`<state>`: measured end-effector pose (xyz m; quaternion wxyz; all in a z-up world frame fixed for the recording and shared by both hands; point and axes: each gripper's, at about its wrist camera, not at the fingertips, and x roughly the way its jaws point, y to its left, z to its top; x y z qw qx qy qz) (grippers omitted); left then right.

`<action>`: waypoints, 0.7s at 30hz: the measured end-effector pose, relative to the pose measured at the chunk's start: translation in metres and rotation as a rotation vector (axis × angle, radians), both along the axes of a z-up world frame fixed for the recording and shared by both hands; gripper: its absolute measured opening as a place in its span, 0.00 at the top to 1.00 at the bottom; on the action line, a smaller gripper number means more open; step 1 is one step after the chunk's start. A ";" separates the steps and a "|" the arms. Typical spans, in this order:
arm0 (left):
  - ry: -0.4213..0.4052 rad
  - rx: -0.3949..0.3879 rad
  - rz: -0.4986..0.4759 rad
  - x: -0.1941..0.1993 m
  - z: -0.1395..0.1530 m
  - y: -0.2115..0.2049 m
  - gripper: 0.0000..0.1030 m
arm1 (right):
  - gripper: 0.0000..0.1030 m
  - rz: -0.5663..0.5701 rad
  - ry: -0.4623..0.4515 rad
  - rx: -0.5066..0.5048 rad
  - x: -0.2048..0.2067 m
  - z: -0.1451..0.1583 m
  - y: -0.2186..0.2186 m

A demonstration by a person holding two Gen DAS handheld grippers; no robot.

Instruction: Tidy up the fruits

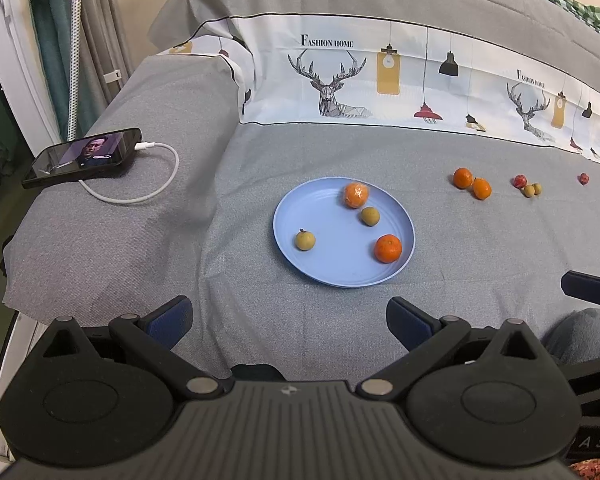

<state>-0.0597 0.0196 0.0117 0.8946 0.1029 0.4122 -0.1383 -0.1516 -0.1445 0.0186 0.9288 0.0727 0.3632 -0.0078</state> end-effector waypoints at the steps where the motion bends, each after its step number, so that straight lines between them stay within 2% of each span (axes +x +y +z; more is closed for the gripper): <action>1: 0.001 0.002 0.000 0.000 0.000 -0.001 0.00 | 0.01 -0.001 -0.001 0.000 0.000 0.000 0.000; 12: 0.016 0.038 -0.008 0.011 -0.004 -0.013 0.00 | 0.01 -0.054 0.000 0.051 0.006 -0.010 -0.016; 16: 0.028 0.059 -0.021 0.019 -0.007 -0.027 0.00 | 0.01 -0.122 -0.016 0.062 0.008 -0.014 -0.038; 21: 0.049 0.078 -0.054 0.032 -0.013 -0.061 0.00 | 0.01 -0.266 -0.016 0.060 0.006 -0.024 -0.089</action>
